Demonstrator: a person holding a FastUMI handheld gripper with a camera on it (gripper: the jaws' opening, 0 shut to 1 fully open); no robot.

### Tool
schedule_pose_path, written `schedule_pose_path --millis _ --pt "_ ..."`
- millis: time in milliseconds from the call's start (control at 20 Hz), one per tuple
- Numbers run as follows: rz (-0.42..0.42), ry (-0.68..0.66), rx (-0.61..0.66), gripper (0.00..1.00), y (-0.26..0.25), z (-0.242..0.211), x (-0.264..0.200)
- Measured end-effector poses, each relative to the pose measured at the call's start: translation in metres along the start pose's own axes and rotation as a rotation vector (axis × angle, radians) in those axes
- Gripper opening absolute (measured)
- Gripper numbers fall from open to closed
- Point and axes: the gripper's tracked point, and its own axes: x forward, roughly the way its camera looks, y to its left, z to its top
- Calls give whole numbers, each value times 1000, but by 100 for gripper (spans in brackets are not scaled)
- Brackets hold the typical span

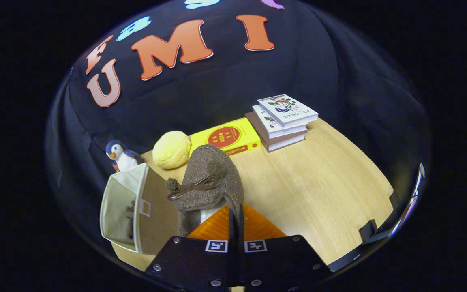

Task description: Open the storage box then place both shoes into the box .Put the left shoe in first, then the right shoe, with the right side of both shoes facing outward in a uniform manner.

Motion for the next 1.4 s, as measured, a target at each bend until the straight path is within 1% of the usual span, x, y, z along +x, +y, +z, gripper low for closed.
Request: schedule_pose_path --millis 400,550,650,1000,1100,1150,1200,1300,1350,1400 --pt "127 -12 26 1 127 5 -33" --pt "161 -7 8 1 162 -2 -31" --pt "165 1 1 1 178 -11 -25" --pt "114 59 -51 1 184 -54 5" --pt "100 56 -64 3 182 -55 5" --pt "105 54 -65 3 182 -53 3" --pt "126 46 -61 4 187 -50 -1" --pt "150 14 -70 13 191 -35 -11" --pt "148 0 -87 13 189 -28 -16" --pt "149 -18 -106 20 188 -21 -22"
